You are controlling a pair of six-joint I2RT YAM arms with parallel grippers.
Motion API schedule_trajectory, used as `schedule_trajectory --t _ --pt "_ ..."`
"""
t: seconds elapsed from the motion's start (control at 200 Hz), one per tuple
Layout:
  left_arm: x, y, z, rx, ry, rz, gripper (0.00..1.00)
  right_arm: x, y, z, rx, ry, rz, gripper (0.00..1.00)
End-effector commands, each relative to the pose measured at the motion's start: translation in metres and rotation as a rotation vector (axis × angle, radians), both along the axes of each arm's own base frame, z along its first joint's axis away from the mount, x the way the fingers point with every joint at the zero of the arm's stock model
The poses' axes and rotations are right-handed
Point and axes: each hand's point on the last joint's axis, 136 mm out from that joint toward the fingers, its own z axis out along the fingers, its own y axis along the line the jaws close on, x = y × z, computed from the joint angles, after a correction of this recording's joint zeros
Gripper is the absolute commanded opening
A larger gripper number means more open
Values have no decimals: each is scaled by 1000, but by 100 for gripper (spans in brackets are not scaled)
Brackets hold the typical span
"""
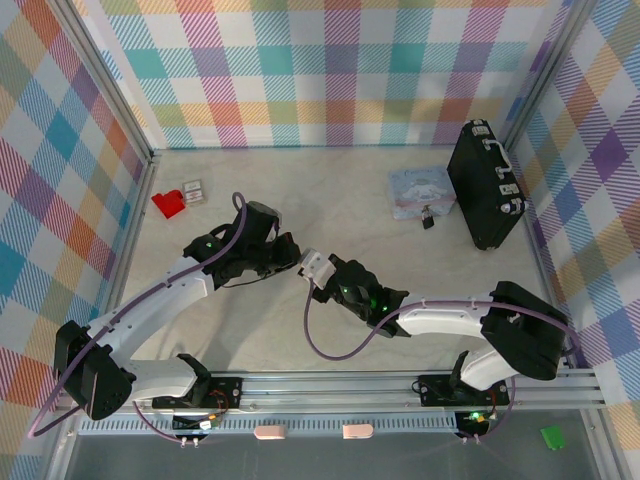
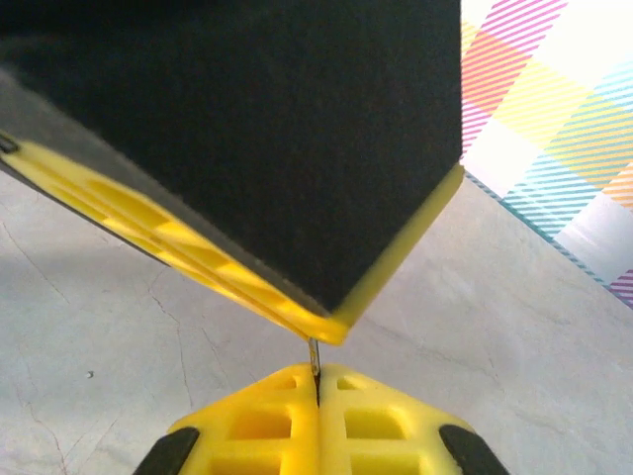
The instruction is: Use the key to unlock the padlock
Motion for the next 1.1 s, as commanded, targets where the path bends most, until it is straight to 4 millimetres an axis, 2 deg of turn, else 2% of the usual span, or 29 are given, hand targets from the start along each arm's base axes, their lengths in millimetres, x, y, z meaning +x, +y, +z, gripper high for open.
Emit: schedule_trajectory --t 0.0,0.125,0.39,0.46,0.485,0.58,0.695,0.86,0.99,1.095 --pt "-4 7 -13 41 34 12 0 5 1 21 96 -19 -32 6" --pt "0 13 -13 74 4 18 0 5 0 15 88 13 -29 25" --pt "11 27 -16 130 -74 6 0 3 -15 12 163 114 -27 43" --pt "15 35 -15 176 -114 -5 0 3 -26 16 240 205 -14 48" --pt "17 36 -14 189 -139 -20 0 4 -33 12 251 260 -10 49" --pt "24 40 -11 242 -253 -73 0 9 -56 21 382 463 24 50" --pt "33 35 -6 254 -406 -138 0 11 -69 30 462 638 73 54" --pt "36 3 23 129 -657 -283 0 11 -70 41 572 864 183 55" --pt "27 -13 46 38 -773 -371 0 7 -67 46 621 906 283 54" --pt "23 -23 56 -12 -790 -420 0 9 -66 46 618 907 286 54"
